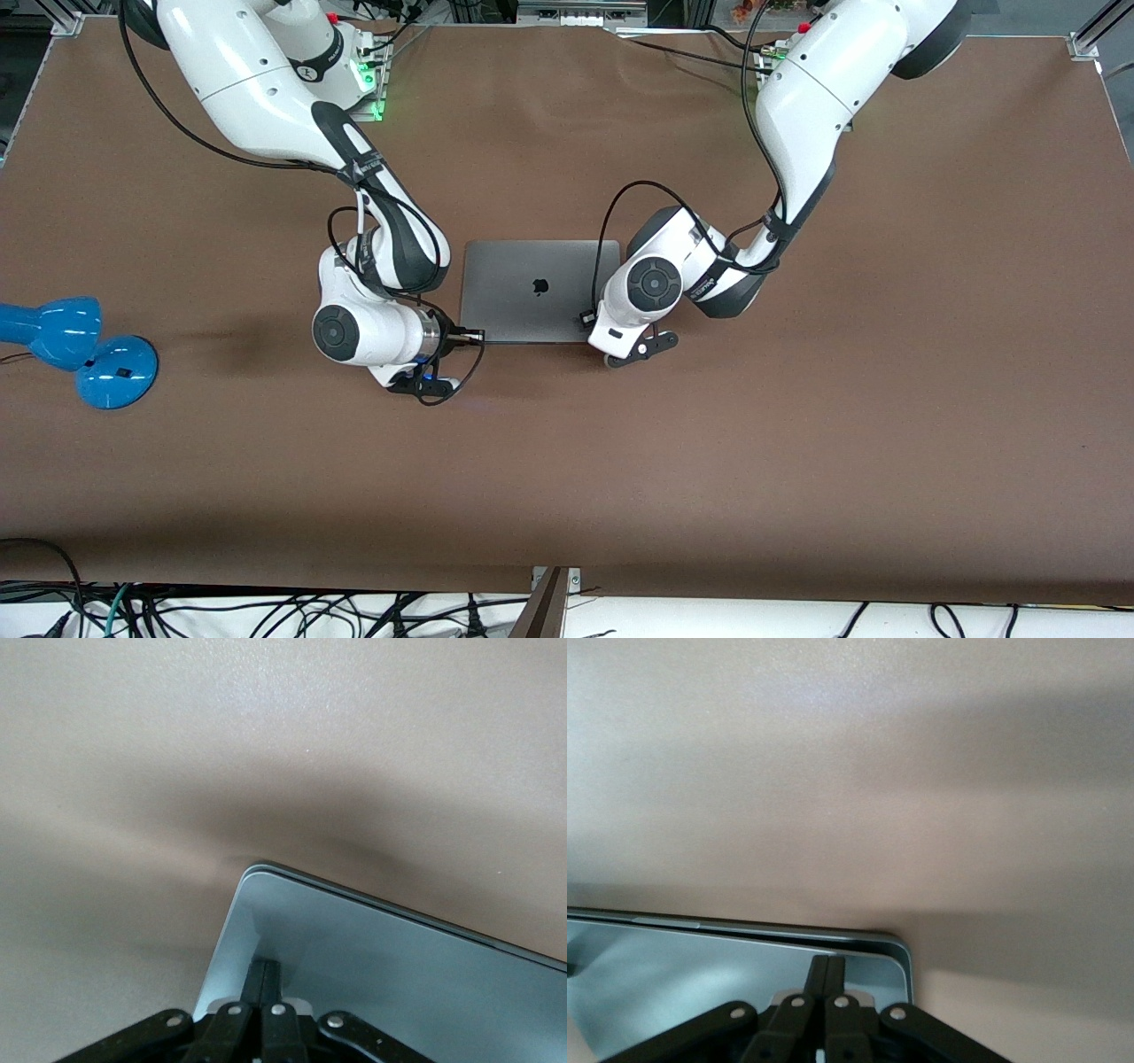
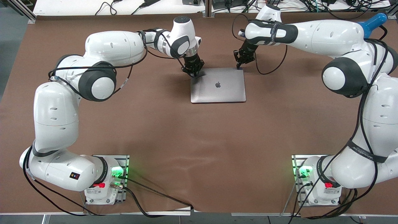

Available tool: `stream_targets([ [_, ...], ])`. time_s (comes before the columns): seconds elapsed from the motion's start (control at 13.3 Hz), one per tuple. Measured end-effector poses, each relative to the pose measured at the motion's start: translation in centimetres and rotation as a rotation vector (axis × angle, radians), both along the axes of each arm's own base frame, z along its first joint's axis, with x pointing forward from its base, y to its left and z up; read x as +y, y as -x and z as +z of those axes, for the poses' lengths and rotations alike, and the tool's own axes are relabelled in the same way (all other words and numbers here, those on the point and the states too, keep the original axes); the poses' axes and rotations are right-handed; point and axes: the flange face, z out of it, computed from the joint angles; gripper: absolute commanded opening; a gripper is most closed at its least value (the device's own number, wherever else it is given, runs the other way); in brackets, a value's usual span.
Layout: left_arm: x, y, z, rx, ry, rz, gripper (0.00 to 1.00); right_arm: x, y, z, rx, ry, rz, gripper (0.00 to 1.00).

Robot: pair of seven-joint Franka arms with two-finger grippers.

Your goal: Close laptop with both arms from behind

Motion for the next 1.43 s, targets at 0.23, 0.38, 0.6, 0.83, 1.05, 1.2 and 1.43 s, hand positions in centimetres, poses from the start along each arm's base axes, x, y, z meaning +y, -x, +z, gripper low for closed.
stream_targets([
  [0.23, 0.0, 0.0, -0.2, -0.001, 0.001, 0.001, 0.00, -0.1, -0.1, -1.1, -0.013, 0.000, -0.010, 0.00],
  [0.38, 0.0, 0.0, -0.2, -0.001, 0.001, 0.002, 0.00, -0.1, -0.1, -1.4, -0.014, -0.001, -0.010, 0.00],
  [0.6, 0.0, -0.1, -0.2, -0.001, 0.002, 0.002, 0.00, -0.1, -0.1, -1.4, -0.014, -0.001, -0.009, 0.00],
  [0.83, 0.0, -0.3, 0.1, -0.008, 0.006, 0.005, 0.12, -0.1, -0.1, -1.4, -0.014, -0.001, -0.009, 0.00],
  [1.05, 0.1, -1.1, 0.9, -0.029, 0.016, 0.015, 0.81, -0.2, -0.3, -1.2, -0.018, -0.003, -0.013, 0.34],
  [1.2, 0.3, -1.5, 1.8, -0.032, 0.014, 0.016, 1.00, -0.3, -0.7, -0.8, -0.026, -0.006, -0.017, 0.73],
  [1.43, 0.8, -1.4, 4.9, -0.010, -0.021, -0.008, 1.00, -0.1, -1.6, 0.6, -0.044, -0.016, -0.015, 0.90],
])
